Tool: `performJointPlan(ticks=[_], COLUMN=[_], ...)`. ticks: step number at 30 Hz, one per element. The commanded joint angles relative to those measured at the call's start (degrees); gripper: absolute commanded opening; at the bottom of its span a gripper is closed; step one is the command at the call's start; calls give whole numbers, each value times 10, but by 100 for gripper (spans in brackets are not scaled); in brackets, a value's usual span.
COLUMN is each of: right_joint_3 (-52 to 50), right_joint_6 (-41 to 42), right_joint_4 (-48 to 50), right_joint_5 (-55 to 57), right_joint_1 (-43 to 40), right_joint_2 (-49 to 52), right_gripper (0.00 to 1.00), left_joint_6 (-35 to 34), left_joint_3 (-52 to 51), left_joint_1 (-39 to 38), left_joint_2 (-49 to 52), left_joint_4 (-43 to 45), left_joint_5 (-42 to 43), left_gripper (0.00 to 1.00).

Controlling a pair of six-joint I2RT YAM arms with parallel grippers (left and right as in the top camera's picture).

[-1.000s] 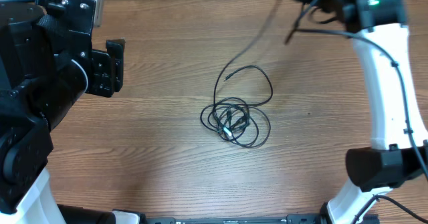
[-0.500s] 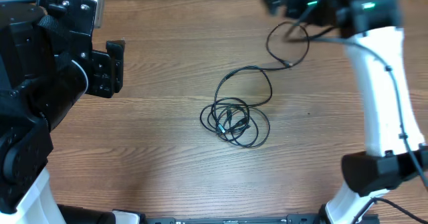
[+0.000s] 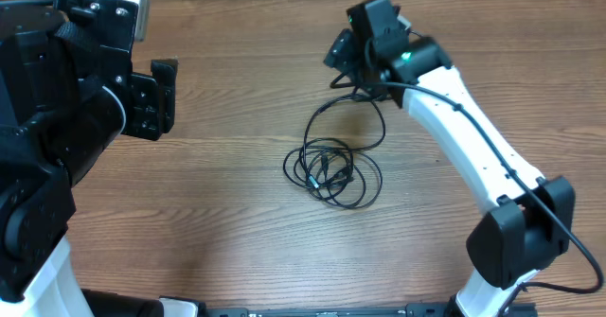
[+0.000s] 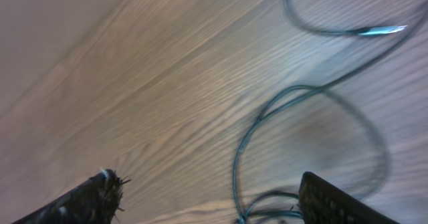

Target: Untangle cables

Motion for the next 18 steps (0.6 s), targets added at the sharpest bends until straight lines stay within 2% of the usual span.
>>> performJointPlan(ticks=[1, 11, 18], right_joint_3=[-63, -78, -78], right_joint_6=[-14, 77, 80], right_joint_4=[83, 127, 125], right_joint_5=[-90, -79, -89], right_joint_1=[15, 59, 86], right_joint_2=[-12, 55, 129], right_gripper=[88, 86, 85], left_joint_6=[10, 10, 10], left_joint_3=[2, 2, 2], left_joint_1=[-2, -2, -2], left_joint_2=[2, 2, 2], left_joint_4=[0, -5, -5], left_joint_5=[6, 18, 18], left_gripper=[64, 64, 64])
